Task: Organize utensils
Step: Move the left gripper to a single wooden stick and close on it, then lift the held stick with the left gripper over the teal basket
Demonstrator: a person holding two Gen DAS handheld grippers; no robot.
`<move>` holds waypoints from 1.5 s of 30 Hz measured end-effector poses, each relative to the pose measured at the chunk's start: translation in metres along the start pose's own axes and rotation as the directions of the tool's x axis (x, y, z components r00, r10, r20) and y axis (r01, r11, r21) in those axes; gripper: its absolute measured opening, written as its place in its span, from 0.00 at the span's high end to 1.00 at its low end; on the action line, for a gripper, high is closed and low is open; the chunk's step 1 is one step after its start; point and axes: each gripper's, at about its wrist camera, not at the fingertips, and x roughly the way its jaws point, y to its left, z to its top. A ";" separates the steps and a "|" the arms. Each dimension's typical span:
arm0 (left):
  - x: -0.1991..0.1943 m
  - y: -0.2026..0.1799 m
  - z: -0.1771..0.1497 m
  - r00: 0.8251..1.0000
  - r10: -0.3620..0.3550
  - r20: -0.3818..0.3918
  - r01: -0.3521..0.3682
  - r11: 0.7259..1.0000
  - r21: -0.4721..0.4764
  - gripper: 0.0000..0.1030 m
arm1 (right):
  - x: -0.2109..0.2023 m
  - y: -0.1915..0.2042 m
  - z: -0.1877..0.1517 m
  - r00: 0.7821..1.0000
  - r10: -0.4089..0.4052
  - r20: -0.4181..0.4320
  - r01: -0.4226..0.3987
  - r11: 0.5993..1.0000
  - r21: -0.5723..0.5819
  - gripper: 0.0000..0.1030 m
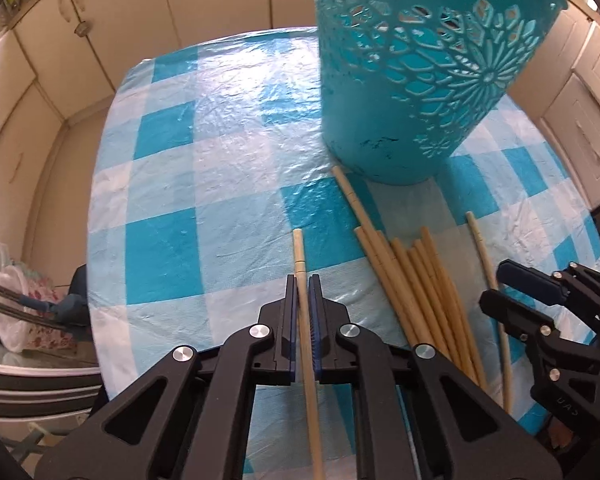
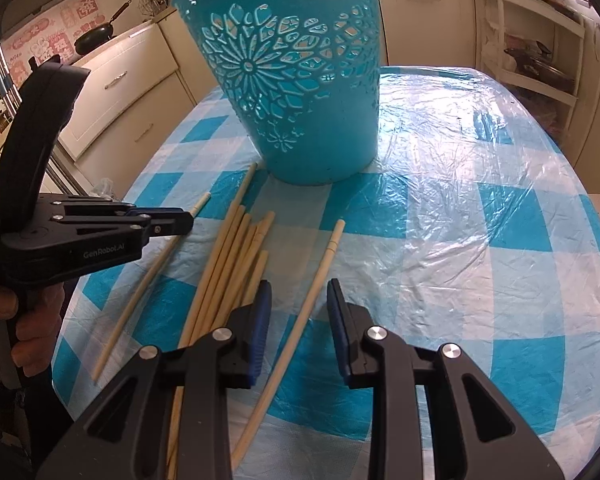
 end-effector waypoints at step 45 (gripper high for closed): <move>-0.076 0.047 0.147 0.964 0.029 0.264 0.006 0.991 -0.132 0.92 | 0.001 -0.003 -0.001 0.999 0.028 0.039 -0.028 1.000 -0.005 0.63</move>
